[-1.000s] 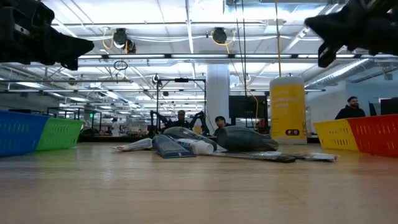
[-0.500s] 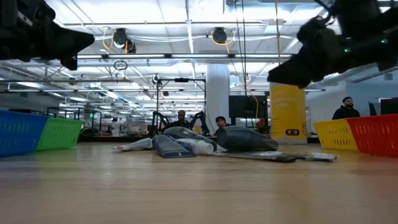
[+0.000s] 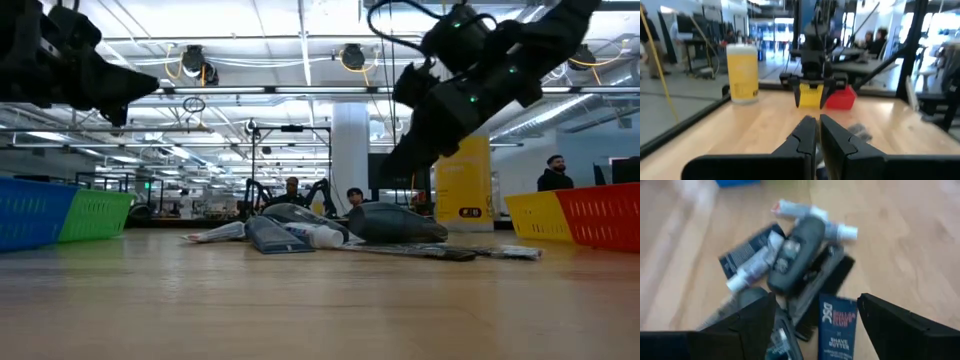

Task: Pick & Place Travel size toiletries
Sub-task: Put the blue shave cream into the yellow bin

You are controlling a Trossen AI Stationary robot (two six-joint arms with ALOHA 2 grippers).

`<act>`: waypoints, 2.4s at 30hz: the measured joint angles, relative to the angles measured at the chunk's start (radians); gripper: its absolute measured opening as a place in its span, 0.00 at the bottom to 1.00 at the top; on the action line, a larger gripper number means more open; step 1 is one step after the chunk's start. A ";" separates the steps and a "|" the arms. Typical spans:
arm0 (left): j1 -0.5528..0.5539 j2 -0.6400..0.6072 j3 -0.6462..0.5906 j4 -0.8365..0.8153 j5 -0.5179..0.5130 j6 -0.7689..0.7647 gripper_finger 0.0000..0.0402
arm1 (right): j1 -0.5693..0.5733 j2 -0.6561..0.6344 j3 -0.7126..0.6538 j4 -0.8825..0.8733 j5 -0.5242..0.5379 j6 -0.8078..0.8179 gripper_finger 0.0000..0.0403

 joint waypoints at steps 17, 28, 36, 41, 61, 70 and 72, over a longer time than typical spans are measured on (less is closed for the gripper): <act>0.000 0.400 0.000 0.273 -0.047 -0.083 0.06 | -0.052 0.165 0.005 -0.063 0.007 -0.022 0.63; 0.000 0.577 0.000 0.431 -0.047 -0.090 0.06 | -0.050 0.179 0.005 -0.061 0.087 -0.052 0.44; 0.000 0.689 0.000 0.512 -0.071 -0.112 0.06 | -0.050 -0.004 0.024 -0.243 0.112 -0.071 0.27; 0.000 0.753 0.000 0.575 -0.097 -0.100 0.06 | -0.040 -0.177 0.171 -0.794 0.181 0.021 0.28; 0.000 0.922 0.000 0.699 -0.118 -0.162 0.06 | -0.044 -0.062 0.285 -1.653 0.288 0.007 0.31; 0.000 0.924 0.000 0.699 -0.117 -0.184 0.06 | -0.044 0.018 0.233 -1.493 0.288 -0.069 0.37; 0.000 0.924 0.000 0.699 -0.117 -0.184 0.06 | -0.046 0.014 0.233 -1.501 0.287 -0.060 0.41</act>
